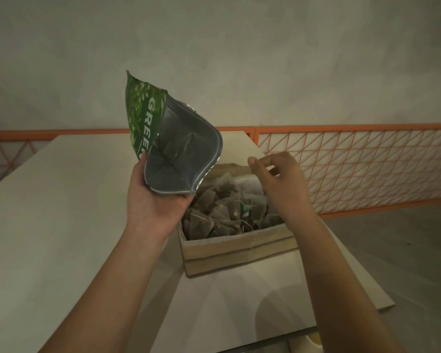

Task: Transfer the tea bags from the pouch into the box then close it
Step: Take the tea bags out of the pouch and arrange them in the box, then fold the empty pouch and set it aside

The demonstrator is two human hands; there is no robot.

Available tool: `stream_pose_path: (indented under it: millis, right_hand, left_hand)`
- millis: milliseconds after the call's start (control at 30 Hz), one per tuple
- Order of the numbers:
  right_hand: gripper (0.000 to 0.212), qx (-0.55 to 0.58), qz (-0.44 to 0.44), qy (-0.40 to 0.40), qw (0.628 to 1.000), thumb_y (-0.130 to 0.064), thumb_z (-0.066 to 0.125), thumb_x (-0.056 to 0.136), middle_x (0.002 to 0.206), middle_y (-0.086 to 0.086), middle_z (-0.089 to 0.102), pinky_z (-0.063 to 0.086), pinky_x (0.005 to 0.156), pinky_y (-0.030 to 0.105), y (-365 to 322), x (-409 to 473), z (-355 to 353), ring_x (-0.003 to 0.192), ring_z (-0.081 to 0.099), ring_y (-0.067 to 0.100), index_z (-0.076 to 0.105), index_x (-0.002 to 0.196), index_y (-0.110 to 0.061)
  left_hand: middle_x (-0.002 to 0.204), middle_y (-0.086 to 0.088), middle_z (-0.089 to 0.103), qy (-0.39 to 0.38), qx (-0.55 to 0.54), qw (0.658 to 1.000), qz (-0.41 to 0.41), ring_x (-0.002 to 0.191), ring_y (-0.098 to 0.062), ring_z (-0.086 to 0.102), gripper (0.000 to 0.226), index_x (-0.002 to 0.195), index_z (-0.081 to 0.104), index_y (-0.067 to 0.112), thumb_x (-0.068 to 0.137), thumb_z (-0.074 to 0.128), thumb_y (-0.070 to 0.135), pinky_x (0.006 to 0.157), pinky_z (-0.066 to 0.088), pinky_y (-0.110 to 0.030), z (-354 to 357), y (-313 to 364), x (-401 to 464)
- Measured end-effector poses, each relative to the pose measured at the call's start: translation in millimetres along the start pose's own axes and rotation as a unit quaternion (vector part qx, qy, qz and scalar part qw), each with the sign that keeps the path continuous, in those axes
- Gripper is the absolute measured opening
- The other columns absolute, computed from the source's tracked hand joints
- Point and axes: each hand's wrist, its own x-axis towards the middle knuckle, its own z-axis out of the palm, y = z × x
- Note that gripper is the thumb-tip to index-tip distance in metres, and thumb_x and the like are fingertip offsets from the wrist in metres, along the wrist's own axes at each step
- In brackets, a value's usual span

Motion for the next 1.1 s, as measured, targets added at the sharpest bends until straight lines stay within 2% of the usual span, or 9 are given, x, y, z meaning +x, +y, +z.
stream_pose_path:
  millis: [100, 200, 333, 533, 633, 833, 933, 1033, 1100]
  right_hand:
    - [0.017, -0.007, -0.02, -0.06, 0.998, -0.027, 0.064, 0.093, 0.11, -0.012, 0.061, 0.048, 0.083, 0.02, -3, -8, 9, 0.097, 0.058, 0.005, 0.07, 0.108, -0.022]
    - [0.044, -0.087, -0.026, -0.183, 0.979, -0.031, 0.068, 0.09, 0.134, -0.008, 0.058, 0.04, 0.104, 0.029, -6, -13, 14, 0.123, 0.05, 0.01, 0.058, 0.132, -0.027]
    - [0.042, -0.199, 0.041, -0.298, 0.933, -0.021, 0.067, 0.088, 0.127, -0.004, 0.062, 0.041, 0.107, 0.04, -8, -13, 7, 0.115, 0.056, 0.017, 0.06, 0.127, -0.035]
    - [0.046, -0.237, 0.023, -0.252, 0.938, -0.016, 0.059, 0.09, 0.138, -0.004, 0.052, 0.023, 0.116, 0.048, -16, -9, -7, 0.13, 0.044, 0.02, 0.055, 0.132, -0.032]
    - [0.038, -0.168, -0.047, -0.172, 0.969, -0.016, 0.055, 0.094, 0.136, 0.0, 0.053, 0.033, 0.109, 0.033, -20, -8, 12, 0.128, 0.045, 0.022, 0.058, 0.131, -0.022]
    - [0.042, -0.181, 0.01, -0.339, 0.923, -0.048, 0.036, 0.102, 0.077, -0.004, 0.064, 0.047, 0.073, 0.032, -20, -15, 31, 0.073, 0.06, 0.011, 0.065, 0.094, -0.019]
    - [0.051, -0.095, -0.012, -0.201, 0.975, -0.06, 0.03, 0.098, 0.102, -0.004, 0.069, 0.051, 0.091, 0.041, -35, -18, 23, 0.09, 0.062, 0.009, 0.061, 0.114, -0.023]
    - [0.059, 0.144, -0.002, -0.159, 0.977, -0.064, 0.06, 0.082, 0.125, -0.018, 0.057, 0.05, 0.092, 0.026, -63, -25, 22, 0.109, 0.055, -0.003, 0.046, 0.133, -0.037]
    - [0.085, 0.187, -0.016, -0.169, 0.968, -0.043, 0.083, 0.072, 0.117, -0.03, 0.052, 0.048, 0.089, 0.013, -74, -31, 32, 0.11, 0.053, -0.012, 0.032, 0.14, -0.043]
  left_hand:
    - [0.133, -0.009, 0.066, 0.0, 0.005, 1.0, -0.001, 0.126, -0.029, 0.06, 0.044, 0.135, 0.063, 0.022, 0.098, 0.05, 0.043, 0.099, 0.052, -0.037, 1, 0, -1]
    - [0.132, -0.01, 0.067, 0.003, 0.011, 1.0, -0.004, 0.125, -0.03, 0.061, 0.044, 0.133, 0.063, 0.021, 0.099, 0.05, 0.044, 0.096, 0.054, -0.037, 1, -2, -2]
    - [0.133, -0.011, 0.066, 0.002, 0.007, 1.0, -0.005, 0.125, -0.031, 0.061, 0.042, 0.132, 0.064, 0.022, 0.098, 0.052, 0.044, 0.097, 0.054, -0.038, 0, -1, -4]
    - [0.134, -0.011, 0.065, -0.006, 0.016, 1.0, -0.003, 0.127, -0.03, 0.058, 0.044, 0.133, 0.064, 0.023, 0.098, 0.051, 0.045, 0.094, 0.055, -0.037, 1, 4, -5]
    - [0.135, -0.011, 0.065, -0.011, 0.018, 1.0, -0.008, 0.127, -0.03, 0.058, 0.045, 0.134, 0.063, 0.022, 0.098, 0.051, 0.045, 0.093, 0.056, -0.037, 2, 4, -6]
    - [0.137, -0.008, 0.064, -0.011, 0.033, 0.999, -0.004, 0.129, -0.028, 0.057, 0.045, 0.136, 0.063, 0.024, 0.098, 0.049, 0.046, 0.091, 0.056, -0.034, 3, 10, -8]
    - [0.137, -0.009, 0.064, -0.008, 0.043, 0.999, 0.001, 0.128, -0.028, 0.058, 0.045, 0.137, 0.061, 0.023, 0.101, 0.046, 0.045, 0.084, 0.059, -0.034, 2, 14, -6]
    - [0.135, -0.011, 0.064, -0.002, 0.067, 0.998, 0.006, 0.117, -0.027, 0.063, 0.05, 0.14, 0.058, 0.018, 0.102, 0.043, 0.046, 0.077, 0.059, -0.033, 5, 12, -6]
    - [0.131, -0.01, 0.067, 0.008, 0.09, 0.996, 0.0, 0.113, -0.025, 0.065, 0.054, 0.138, 0.059, 0.015, 0.1, 0.045, 0.05, 0.087, 0.058, -0.034, 7, 10, -6]
